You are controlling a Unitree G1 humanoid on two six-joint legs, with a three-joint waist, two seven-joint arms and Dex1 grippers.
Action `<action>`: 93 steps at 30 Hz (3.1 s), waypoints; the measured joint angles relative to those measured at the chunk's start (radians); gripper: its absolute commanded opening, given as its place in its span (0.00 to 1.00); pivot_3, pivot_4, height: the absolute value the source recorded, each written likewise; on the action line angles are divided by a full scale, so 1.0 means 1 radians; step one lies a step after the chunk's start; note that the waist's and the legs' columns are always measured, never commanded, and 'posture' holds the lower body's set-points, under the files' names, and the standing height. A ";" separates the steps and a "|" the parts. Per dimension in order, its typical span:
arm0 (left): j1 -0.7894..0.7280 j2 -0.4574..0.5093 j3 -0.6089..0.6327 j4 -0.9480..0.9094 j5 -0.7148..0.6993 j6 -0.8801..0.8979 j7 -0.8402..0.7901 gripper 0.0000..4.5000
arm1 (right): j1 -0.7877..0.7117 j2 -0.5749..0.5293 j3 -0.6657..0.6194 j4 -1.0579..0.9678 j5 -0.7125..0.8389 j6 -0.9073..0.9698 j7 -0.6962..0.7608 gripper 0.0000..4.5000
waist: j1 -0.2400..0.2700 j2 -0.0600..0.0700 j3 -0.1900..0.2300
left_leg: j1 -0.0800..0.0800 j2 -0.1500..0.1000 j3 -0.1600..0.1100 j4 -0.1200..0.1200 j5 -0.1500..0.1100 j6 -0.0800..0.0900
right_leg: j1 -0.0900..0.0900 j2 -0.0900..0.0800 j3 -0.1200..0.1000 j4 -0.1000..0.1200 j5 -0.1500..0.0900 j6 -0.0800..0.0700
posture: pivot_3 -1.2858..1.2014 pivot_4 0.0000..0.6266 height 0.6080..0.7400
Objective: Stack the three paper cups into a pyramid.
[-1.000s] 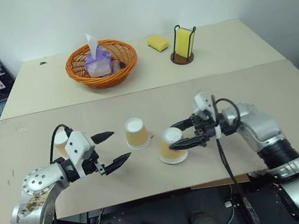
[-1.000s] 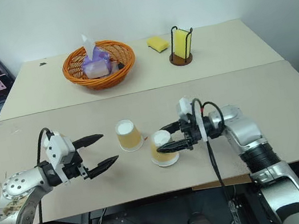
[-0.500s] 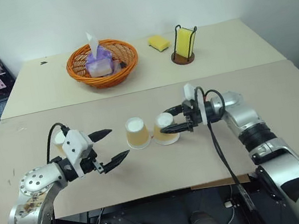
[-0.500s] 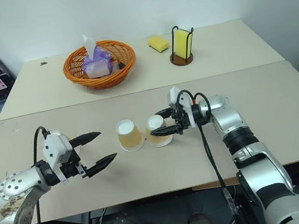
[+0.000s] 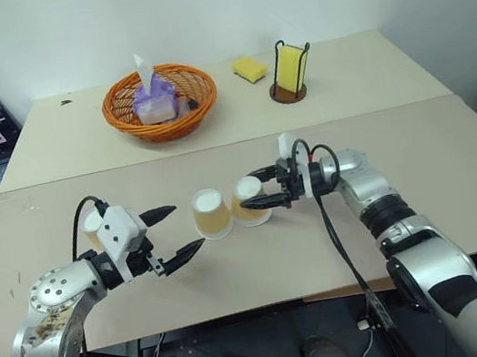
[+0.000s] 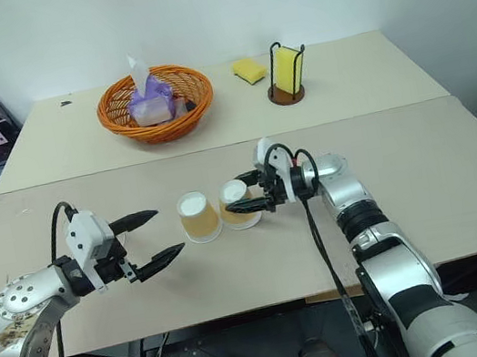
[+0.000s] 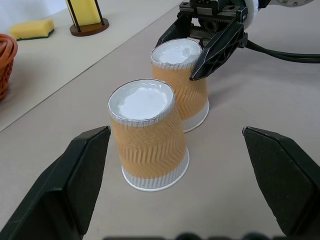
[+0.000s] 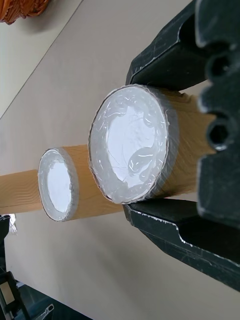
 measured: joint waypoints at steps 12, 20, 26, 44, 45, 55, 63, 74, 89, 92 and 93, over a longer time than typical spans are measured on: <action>0.003 0.000 0.000 -0.003 0.000 0.001 0.005 1.00 | 0.017 0.026 -0.002 0.041 -0.021 0.028 -0.037 0.99 | 0.003 0.000 0.000 | -0.003 0.000 0.000 0.000 0.000 0.000 | -0.002 0.000 0.000 0.000 0.000 0.000 | 0.52 0.24 1.00; 0.002 0.000 0.000 -0.003 -0.003 0.003 0.004 1.00 | 0.049 -0.008 -0.005 -0.045 -0.008 0.042 -0.011 0.99 | 0.004 0.000 0.000 | -0.002 0.000 0.000 0.000 0.000 0.000 | -0.002 0.000 0.000 0.000 0.000 0.000 | 0.52 0.24 1.00; 0.002 0.000 0.000 -0.004 -0.010 0.008 0.004 1.00 | 0.072 -0.053 -0.039 -0.236 0.051 0.147 0.011 0.99 | 0.004 0.000 0.000 | -0.002 0.000 0.000 0.000 0.000 0.000 | -0.002 0.000 0.000 0.000 0.000 0.000 | 0.52 0.24 1.00; 0.220 -0.512 0.056 -0.386 0.209 0.102 0.787 1.00 | 0.200 -0.202 -0.216 -0.781 0.300 0.562 -0.189 0.99 | 0.028 -0.002 -0.001 | -0.003 -0.002 0.000 0.002 -0.001 -0.002 | 0.000 -0.002 0.000 0.000 0.000 0.000 | 0.52 0.24 1.00; 0.252 -0.530 0.047 -0.390 0.241 0.102 0.816 1.00 | 0.218 -0.209 -0.212 -0.797 0.302 0.573 -0.198 0.99 | 0.029 -0.002 -0.001 | -0.002 -0.002 0.000 0.002 -0.001 -0.002 | 0.000 -0.002 0.000 0.000 0.000 0.000 | 0.52 0.24 1.00; 0.224 -0.570 0.083 -0.221 0.349 0.016 0.908 1.00 | 0.336 -0.289 -0.129 -0.914 0.266 0.562 -0.192 0.99 | 0.035 -0.003 -0.001 | -0.003 -0.002 0.000 0.003 -0.001 -0.002 | 0.001 -0.001 -0.001 -0.003 0.000 0.000 | 0.52 0.24 1.00; 0.184 -0.513 0.121 -0.112 0.335 -0.039 0.840 1.00 | 0.360 -0.329 -0.128 -0.926 0.274 0.555 -0.142 0.99 | 0.033 -0.003 -0.001 | -0.003 -0.001 -0.001 0.003 -0.001 -0.002 | 0.001 -0.001 -0.001 -0.003 0.000 0.000 | 0.52 0.24 1.00; 0.112 -0.480 0.171 0.004 0.309 -0.081 0.799 1.00 | 0.360 -0.329 -0.129 -0.926 0.274 0.552 -0.157 0.99 | 0.035 -0.003 -0.001 | -0.003 -0.002 -0.001 0.003 -0.001 -0.002 | 0.001 -0.001 -0.001 -0.004 0.000 0.000 | 0.52 0.24 1.00; -0.027 -0.456 0.173 0.182 0.258 -0.112 0.718 1.00 | 0.371 -0.332 -0.135 -0.926 0.275 0.550 -0.190 0.99 | 0.035 -0.003 -0.001 | -0.003 -0.002 -0.001 0.003 -0.001 -0.002 | 0.001 -0.001 -0.001 -0.003 0.000 0.000 | 0.52 0.24 1.00; -0.055 -0.442 0.174 0.206 0.256 -0.112 0.711 1.00 | 0.376 -0.332 -0.136 -0.926 0.275 0.550 -0.195 0.99 | 0.035 -0.003 -0.001 | -0.003 -0.002 -0.001 0.003 -0.001 -0.002 | 0.001 -0.001 -0.001 -0.003 0.000 0.000 | 0.52 0.24 1.00; -0.061 -0.441 0.174 0.210 0.256 -0.112 0.708 1.00 | 0.376 -0.332 -0.136 -0.926 0.275 0.550 -0.196 0.99 | 0.035 -0.003 -0.001 | -0.003 -0.002 -0.001 0.003 -0.001 -0.002 | 0.001 -0.001 -0.001 -0.003 0.000 0.000 | 0.52 0.24 1.00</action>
